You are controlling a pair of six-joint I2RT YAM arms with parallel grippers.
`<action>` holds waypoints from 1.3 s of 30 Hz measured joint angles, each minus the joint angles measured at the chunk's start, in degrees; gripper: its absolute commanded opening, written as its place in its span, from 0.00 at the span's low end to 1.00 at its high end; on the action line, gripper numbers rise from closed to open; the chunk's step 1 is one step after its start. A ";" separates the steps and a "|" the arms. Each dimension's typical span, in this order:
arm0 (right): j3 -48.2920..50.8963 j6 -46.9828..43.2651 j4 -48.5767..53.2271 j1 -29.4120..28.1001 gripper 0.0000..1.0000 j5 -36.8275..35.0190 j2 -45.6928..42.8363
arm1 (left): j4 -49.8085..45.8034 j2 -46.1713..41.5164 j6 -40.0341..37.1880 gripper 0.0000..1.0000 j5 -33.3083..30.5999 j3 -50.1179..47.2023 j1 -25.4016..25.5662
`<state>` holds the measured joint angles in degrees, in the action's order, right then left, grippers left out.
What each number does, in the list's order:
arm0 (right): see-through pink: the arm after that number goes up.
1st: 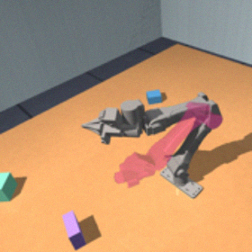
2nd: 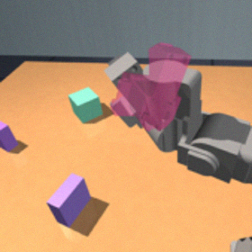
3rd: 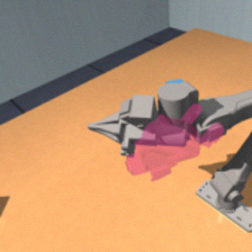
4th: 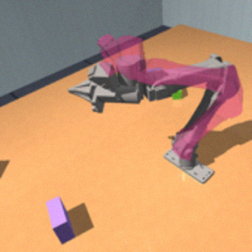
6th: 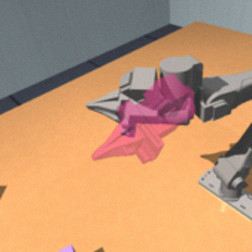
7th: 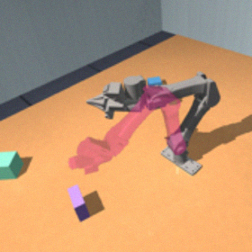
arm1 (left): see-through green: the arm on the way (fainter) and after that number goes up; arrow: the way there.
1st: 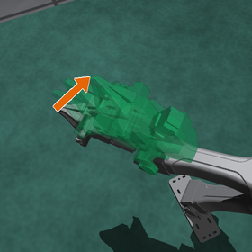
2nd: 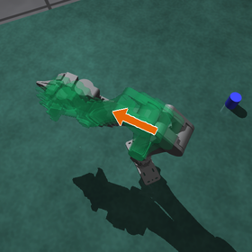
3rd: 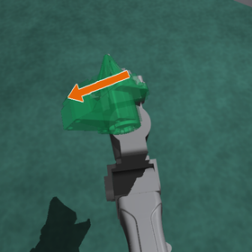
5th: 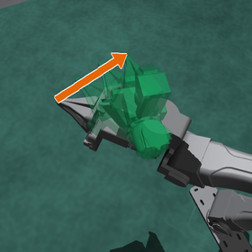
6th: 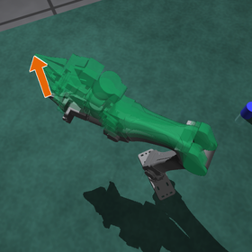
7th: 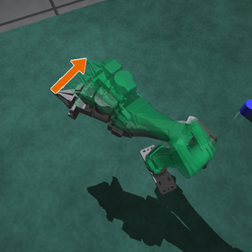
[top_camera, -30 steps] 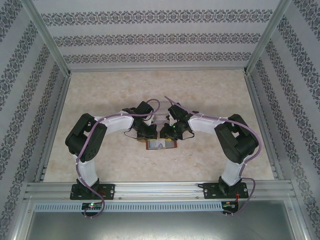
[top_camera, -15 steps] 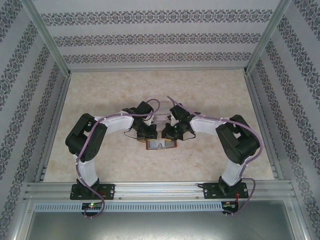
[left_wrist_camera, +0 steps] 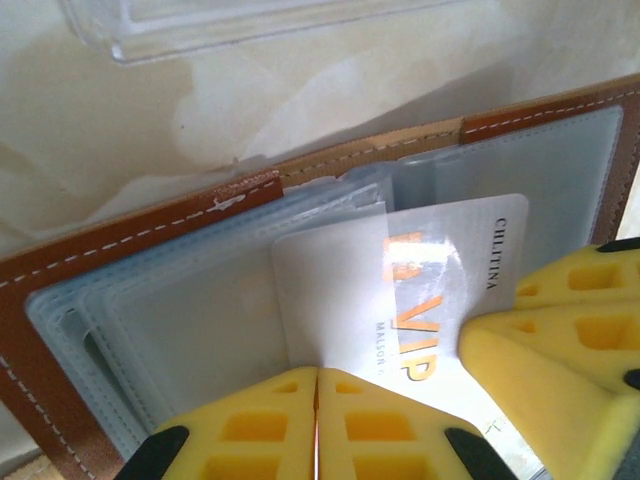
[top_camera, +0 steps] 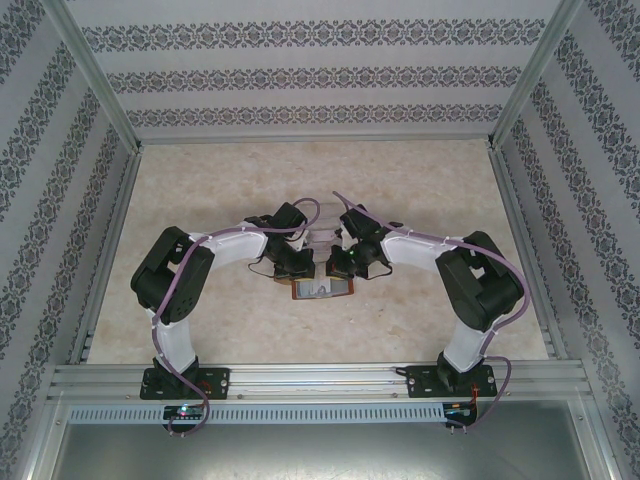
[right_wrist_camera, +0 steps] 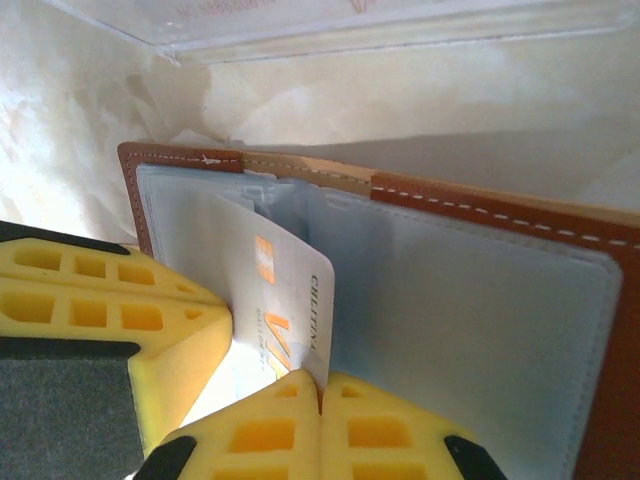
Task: Take the credit cards out of the card holder
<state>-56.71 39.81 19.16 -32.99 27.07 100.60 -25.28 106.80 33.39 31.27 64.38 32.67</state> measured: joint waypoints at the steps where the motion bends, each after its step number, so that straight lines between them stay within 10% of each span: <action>1: -0.31 -0.50 0.85 0.02 0.01 -0.70 -0.22 | -0.04 0.04 0.00 0.08 -0.04 0.00 0.00; 20: -5.49 -5.95 12.74 -0.26 0.00 -10.84 -1.46 | -0.04 0.24 -0.15 0.08 0.04 0.02 0.00; 39: -5.77 -3.32 10.40 -2.45 0.14 -6.43 -1.44 | -0.04 0.24 -0.15 0.08 0.04 0.02 0.00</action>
<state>-62.48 36.49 29.56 -35.44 20.64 99.15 -25.32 107.04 33.23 31.31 64.40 32.67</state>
